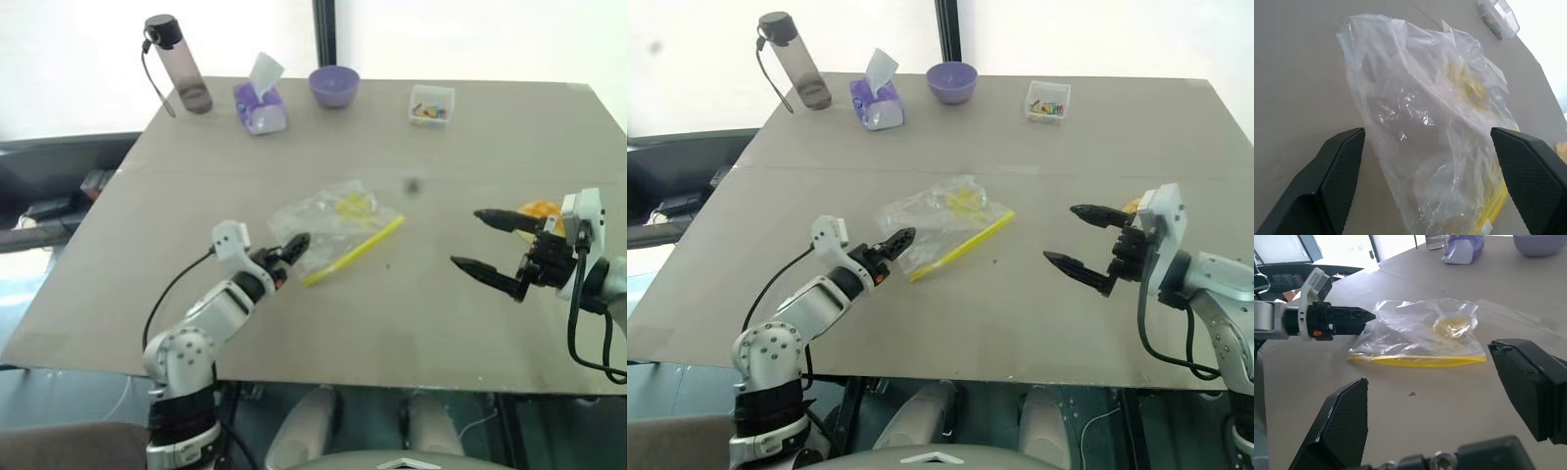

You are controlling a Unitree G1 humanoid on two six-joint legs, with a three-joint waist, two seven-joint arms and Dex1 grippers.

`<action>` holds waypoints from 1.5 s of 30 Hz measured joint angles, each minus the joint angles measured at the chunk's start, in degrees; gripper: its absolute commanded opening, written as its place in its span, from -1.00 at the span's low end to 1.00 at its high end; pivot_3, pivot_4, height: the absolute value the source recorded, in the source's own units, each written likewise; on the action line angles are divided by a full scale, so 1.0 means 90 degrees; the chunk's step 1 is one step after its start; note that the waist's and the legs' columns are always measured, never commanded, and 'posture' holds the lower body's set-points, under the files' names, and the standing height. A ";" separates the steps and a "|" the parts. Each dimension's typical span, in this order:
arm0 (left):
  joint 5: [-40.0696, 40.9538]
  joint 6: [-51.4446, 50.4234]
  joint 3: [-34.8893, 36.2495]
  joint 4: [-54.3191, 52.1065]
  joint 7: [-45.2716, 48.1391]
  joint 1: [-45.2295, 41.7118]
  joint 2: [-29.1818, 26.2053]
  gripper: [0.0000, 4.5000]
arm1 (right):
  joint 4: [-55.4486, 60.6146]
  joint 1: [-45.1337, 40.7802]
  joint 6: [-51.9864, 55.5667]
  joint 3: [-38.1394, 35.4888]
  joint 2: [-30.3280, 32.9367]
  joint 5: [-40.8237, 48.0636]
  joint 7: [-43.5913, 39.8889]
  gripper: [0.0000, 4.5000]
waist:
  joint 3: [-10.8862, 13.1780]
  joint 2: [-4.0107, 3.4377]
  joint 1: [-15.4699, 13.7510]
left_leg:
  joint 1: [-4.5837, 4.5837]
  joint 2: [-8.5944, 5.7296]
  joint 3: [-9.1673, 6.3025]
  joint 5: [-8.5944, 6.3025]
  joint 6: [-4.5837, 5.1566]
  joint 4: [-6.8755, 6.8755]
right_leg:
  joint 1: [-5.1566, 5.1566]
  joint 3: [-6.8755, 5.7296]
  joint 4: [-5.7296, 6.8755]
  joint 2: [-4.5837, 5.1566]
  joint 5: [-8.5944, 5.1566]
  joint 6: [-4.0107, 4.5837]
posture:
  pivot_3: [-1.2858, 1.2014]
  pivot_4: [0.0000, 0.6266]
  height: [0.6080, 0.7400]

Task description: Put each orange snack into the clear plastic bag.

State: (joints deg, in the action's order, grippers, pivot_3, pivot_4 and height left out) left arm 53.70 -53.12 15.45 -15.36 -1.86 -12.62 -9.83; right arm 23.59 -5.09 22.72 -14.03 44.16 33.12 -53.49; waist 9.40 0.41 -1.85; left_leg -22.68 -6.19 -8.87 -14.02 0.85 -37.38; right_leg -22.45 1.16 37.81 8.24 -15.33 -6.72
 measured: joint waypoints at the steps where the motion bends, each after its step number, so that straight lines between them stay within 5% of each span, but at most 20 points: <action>1: 0.0007 0.0003 0.0001 0.0061 0.0070 -0.0046 0.0032 0.83 | 0.0000 0.0004 -0.0027 0.0002 0.0000 -0.0013 0.0000 1.00 | -0.0001 -0.0001 -0.0011 | 0.0000 0.0000 0.0000 0.0000 0.0000 0.0000 | 0.0000 0.0001 0.0000 0.0000 0.0000 0.0000 | 0.03 -0.52 1.00; 3: 0.0097 0.0005 0.0049 0.0175 0.0152 -0.0118 0.0129 0.62 | 0.0000 0.0010 -0.0042 0.0004 -0.0001 -0.0020 0.0000 1.00 | -0.0002 -0.0002 -0.0043 | -0.0001 0.0001 -0.0001 0.0000 0.0000 0.0000 | -0.0001 0.0000 -0.0001 0.0000 0.0000 0.0000 | 0.03 -0.52 1.00; 11: 0.0558 -0.0455 0.0163 0.0573 0.0093 -0.0262 0.0385 -0.96 | -0.0096 0.0166 -0.0288 0.0065 0.0000 -0.0265 -0.0129 1.00 | 0.0007 0.0013 -0.0031 | -0.0013 0.0001 0.0000 0.0001 -0.0002 -0.0001 | -0.0012 0.0004 -0.0005 0.0000 0.0000 0.0000 | 0.03 -0.52 1.00; 24: 0.3414 -0.1339 0.0309 0.0194 -0.0616 -0.0009 0.0248 -0.96 | -0.2635 -0.1091 -0.2702 0.2197 -0.0592 -0.4155 0.1497 1.00 | 0.0017 0.0030 0.0207 | -0.0003 0.0027 0.0038 0.0003 -0.0006 -0.0001 | -0.0029 0.0039 0.0009 -0.0022 0.0004 0.0006 | 0.03 -0.52 1.00; 36: 0.5008 -0.1020 -0.0308 -0.0163 -0.0800 0.0372 -0.0940 -0.96 | -0.4688 -0.2663 -0.4465 0.2935 -0.1628 -0.4955 0.2097 1.00 | 0.0017 0.0032 0.0294 | 0.0002 0.0035 0.0048 0.0005 -0.0009 0.0002 | -0.0034 0.0049 0.0009 -0.0032 0.0013 0.0020 | 0.03 -0.52 1.00; 40: 0.5190 -0.0818 -0.0476 -0.0173 -0.0749 0.0392 -0.1171 -1.00 | -0.5066 -0.2970 -0.4913 0.2984 -0.1796 -0.5039 0.2186 0.43 | 0.0017 0.0031 0.0288 | 0.0001 0.0034 0.0047 0.0005 -0.0009 0.0002 | -0.0035 0.0049 0.0008 -0.0032 0.0013 0.0021 | 0.03 -0.52 1.00; 45: 0.5484 -0.0633 -0.0560 -0.0203 -0.0710 0.0507 -0.1483 -1.00 | -0.5340 -0.3075 -0.5265 0.2985 -0.1837 -0.5089 0.2257 -0.61 | 0.0017 0.0031 0.0296 | 0.0002 0.0035 0.0048 0.0005 -0.0009 0.0005 | -0.0039 0.0051 0.0010 -0.0034 0.0013 0.0022 | 0.03 -0.52 1.00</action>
State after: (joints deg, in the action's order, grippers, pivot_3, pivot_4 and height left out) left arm 103.05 -58.82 10.41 -17.19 -8.25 -8.06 -23.17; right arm -24.47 -32.77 -24.66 12.84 27.63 -12.68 -33.18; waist 9.56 0.69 0.81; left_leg -22.67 -5.88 -8.44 -13.98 0.77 -37.33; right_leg -22.79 1.63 37.90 7.93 -15.21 -6.52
